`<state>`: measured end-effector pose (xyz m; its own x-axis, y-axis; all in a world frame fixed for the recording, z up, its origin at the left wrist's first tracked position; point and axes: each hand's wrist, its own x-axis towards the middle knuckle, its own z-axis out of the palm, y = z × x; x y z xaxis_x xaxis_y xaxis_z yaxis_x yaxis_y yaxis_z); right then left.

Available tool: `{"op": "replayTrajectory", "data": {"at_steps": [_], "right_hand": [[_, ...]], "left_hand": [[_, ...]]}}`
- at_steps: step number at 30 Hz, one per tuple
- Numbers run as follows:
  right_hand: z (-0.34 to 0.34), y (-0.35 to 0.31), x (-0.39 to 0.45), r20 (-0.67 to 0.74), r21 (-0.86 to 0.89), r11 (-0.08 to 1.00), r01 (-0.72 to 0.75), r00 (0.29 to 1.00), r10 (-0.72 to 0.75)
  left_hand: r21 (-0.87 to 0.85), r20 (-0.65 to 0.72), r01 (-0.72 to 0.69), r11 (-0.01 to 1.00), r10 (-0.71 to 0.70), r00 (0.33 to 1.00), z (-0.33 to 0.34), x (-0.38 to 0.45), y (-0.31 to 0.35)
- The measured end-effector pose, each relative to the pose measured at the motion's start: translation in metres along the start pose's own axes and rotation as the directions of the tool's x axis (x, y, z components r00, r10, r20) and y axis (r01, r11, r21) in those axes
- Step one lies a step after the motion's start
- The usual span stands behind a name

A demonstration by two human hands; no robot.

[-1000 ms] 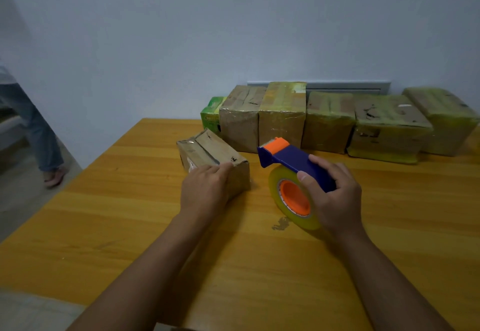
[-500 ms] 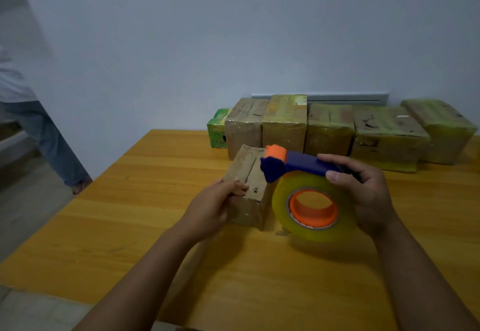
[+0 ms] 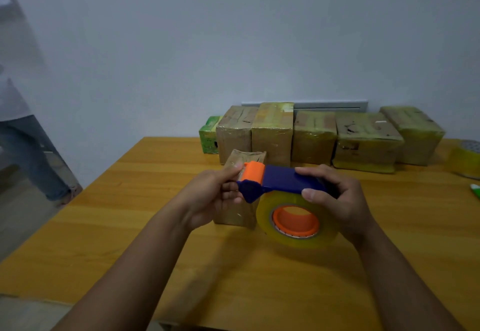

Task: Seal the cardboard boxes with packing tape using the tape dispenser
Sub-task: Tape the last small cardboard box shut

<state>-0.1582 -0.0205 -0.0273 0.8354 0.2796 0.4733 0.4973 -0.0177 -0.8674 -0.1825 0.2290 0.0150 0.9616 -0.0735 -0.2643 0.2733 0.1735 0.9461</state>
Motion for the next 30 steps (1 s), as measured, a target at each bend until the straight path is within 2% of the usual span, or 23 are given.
{"op": "replayTrajectory", "data": {"at_steps": [8, 12, 21, 30], "right_hand": [[0.006, 0.004, -0.006, -0.013, 0.056, 0.998, 0.011, 1.000, -0.011], [0.011, 0.005, -0.010, -0.031, 0.128, 0.992, -0.002, 1.000, 0.006], [0.011, 0.011, -0.013, -0.049, 0.173, 0.985, -0.025, 0.998, 0.034], [0.011, 0.013, -0.012, -0.064, 0.206, 0.978, -0.033, 0.997, 0.047]], "left_hand": [[-0.127, 0.034, 0.080, 0.989, -0.076, 0.997, 0.003, -0.008, -0.006], [-0.145, 0.038, 0.065, 0.987, -0.060, 0.998, 0.002, -0.009, -0.008], [-0.228, 0.097, 0.028, 0.973, -0.006, 0.995, -0.001, -0.008, -0.013], [-0.264, 0.051, -0.014, 0.964, 0.029, 0.998, 0.004, -0.004, -0.018]]}}
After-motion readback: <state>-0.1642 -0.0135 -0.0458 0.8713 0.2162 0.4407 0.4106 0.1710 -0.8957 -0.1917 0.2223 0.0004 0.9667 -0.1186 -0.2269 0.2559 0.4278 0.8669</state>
